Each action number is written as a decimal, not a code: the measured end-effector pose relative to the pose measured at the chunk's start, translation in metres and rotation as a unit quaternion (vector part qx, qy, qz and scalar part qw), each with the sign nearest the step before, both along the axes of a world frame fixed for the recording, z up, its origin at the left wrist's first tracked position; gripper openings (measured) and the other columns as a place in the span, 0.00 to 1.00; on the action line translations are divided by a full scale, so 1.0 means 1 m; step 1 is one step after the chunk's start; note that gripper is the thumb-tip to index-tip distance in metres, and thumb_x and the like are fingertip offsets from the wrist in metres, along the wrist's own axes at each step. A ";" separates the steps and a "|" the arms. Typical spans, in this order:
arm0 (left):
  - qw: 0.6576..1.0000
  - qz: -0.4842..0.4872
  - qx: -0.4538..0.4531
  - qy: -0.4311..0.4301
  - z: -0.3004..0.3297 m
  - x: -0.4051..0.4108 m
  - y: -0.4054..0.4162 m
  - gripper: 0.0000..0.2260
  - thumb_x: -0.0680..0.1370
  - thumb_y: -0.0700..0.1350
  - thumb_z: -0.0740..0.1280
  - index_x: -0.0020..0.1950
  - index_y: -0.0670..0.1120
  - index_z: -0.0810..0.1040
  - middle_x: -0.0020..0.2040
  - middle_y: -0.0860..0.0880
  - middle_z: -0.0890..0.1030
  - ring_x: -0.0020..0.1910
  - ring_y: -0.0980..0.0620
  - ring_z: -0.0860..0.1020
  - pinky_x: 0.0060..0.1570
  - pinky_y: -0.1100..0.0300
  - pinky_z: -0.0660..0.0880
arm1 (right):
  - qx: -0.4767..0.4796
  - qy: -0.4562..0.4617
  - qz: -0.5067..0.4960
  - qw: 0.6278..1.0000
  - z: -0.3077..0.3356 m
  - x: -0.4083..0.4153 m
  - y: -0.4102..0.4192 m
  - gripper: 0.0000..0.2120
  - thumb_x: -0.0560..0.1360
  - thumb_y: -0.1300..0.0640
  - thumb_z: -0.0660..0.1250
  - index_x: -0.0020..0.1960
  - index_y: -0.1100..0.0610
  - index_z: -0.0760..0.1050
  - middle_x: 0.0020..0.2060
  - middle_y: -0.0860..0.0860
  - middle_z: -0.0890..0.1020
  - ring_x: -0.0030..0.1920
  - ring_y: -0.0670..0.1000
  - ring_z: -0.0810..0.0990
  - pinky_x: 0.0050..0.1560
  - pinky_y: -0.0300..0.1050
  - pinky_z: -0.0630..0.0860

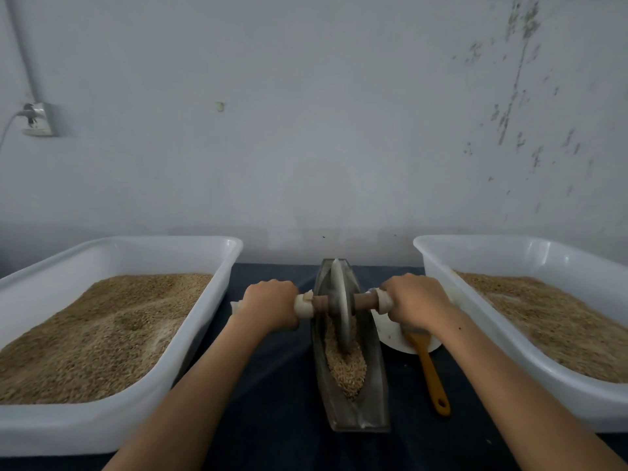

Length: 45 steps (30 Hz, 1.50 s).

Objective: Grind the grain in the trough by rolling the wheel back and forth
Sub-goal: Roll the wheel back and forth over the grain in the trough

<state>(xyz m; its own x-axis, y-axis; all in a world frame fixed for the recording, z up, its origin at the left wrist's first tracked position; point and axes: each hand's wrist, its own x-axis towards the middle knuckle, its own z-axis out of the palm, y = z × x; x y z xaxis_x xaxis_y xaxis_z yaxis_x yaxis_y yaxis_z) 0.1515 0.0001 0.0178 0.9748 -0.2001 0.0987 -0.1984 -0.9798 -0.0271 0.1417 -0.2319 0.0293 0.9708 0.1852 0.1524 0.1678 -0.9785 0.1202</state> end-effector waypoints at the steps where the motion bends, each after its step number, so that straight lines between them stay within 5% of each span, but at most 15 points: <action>1: 1.000 0.002 0.011 0.015 0.003 -0.001 -0.001 0.14 0.71 0.50 0.71 0.54 0.50 0.77 0.46 0.51 0.79 0.45 0.51 0.77 0.43 0.57 0.70 | -0.004 0.043 -0.006 0.999 0.004 0.000 -0.001 0.06 0.73 0.56 0.67 0.50 0.49 0.75 0.41 0.48 0.79 0.41 0.49 0.77 0.44 0.43 0.74; 4: 0.998 0.000 0.023 0.066 0.009 -0.003 -0.002 0.16 0.70 0.51 0.72 0.56 0.50 0.76 0.43 0.52 0.76 0.43 0.52 0.75 0.43 0.57 0.70 | 0.012 0.142 -0.009 0.990 0.012 -0.001 -0.006 0.07 0.71 0.56 0.70 0.46 0.49 0.75 0.42 0.50 0.81 0.44 0.50 0.80 0.46 0.44 0.77; 8: 0.994 -0.005 0.000 0.112 0.009 -0.003 0.002 0.16 0.70 0.49 0.72 0.56 0.48 0.76 0.45 0.50 0.81 0.44 0.51 0.79 0.47 0.56 0.75 | 0.023 0.166 -0.003 0.986 0.013 -0.002 -0.005 0.08 0.71 0.57 0.71 0.44 0.49 0.72 0.38 0.48 0.78 0.42 0.48 0.79 0.41 0.40 0.74; 12: 0.997 -0.001 -0.015 0.079 0.006 -0.002 0.002 0.13 0.70 0.50 0.72 0.52 0.50 0.76 0.36 0.54 0.74 0.39 0.53 0.76 0.41 0.58 0.71 | -0.002 0.113 -0.006 0.994 0.011 0.000 -0.003 0.08 0.71 0.56 0.70 0.50 0.50 0.76 0.38 0.47 0.78 0.41 0.48 0.78 0.40 0.41 0.73; 18: 0.998 0.013 -0.008 -0.054 -0.004 0.000 -0.003 0.06 0.73 0.49 0.68 0.46 0.50 0.75 0.43 0.52 0.79 0.39 0.52 0.73 0.40 0.58 0.69 | 0.033 -0.089 0.023 0.995 -0.011 0.004 -0.004 0.05 0.76 0.54 0.63 0.42 0.46 0.71 0.39 0.45 0.78 0.39 0.47 0.76 0.43 0.42 0.71; 23: 0.996 0.016 0.014 -0.089 -0.002 0.000 -0.004 0.07 0.73 0.50 0.67 0.44 0.51 0.71 0.44 0.51 0.78 0.38 0.52 0.71 0.40 0.57 0.67 | 0.047 -0.075 0.024 0.996 -0.015 0.008 -0.006 0.04 0.76 0.54 0.64 0.44 0.47 0.72 0.41 0.46 0.79 0.42 0.48 0.78 0.47 0.43 0.74; 30: 0.997 -0.013 -0.016 0.075 0.006 -0.001 0.003 0.14 0.70 0.50 0.72 0.54 0.50 0.77 0.41 0.53 0.75 0.42 0.53 0.75 0.43 0.57 0.70 | -0.005 0.102 0.000 0.995 0.006 0.004 -0.006 0.08 0.70 0.56 0.70 0.46 0.47 0.73 0.36 0.47 0.77 0.38 0.46 0.77 0.39 0.41 0.71; 36: 0.986 -0.013 -0.046 0.159 0.006 0.001 0.006 0.06 0.70 0.46 0.72 0.40 0.49 0.75 0.33 0.52 0.79 0.33 0.54 0.78 0.41 0.59 0.75 | -0.024 0.112 0.007 0.993 0.011 0.001 -0.003 0.08 0.70 0.56 0.70 0.43 0.48 0.73 0.35 0.47 0.77 0.35 0.46 0.76 0.34 0.39 0.69; 40: 0.998 -0.005 -0.020 0.060 0.004 0.001 0.004 0.13 0.71 0.50 0.72 0.52 0.49 0.77 0.41 0.52 0.77 0.41 0.52 0.76 0.43 0.57 0.72 | -0.007 0.045 0.008 0.999 0.002 0.003 -0.003 0.06 0.72 0.56 0.68 0.44 0.47 0.72 0.35 0.46 0.76 0.36 0.47 0.76 0.38 0.41 0.70; 45: 0.995 0.006 0.010 -0.097 -0.002 -0.003 -0.005 0.06 0.74 0.50 0.66 0.47 0.50 0.74 0.45 0.51 0.79 0.43 0.51 0.76 0.41 0.57 0.69 | 0.041 -0.085 0.021 0.995 -0.014 0.006 -0.005 0.05 0.77 0.54 0.63 0.42 0.48 0.70 0.40 0.46 0.79 0.40 0.48 0.77 0.44 0.43 0.73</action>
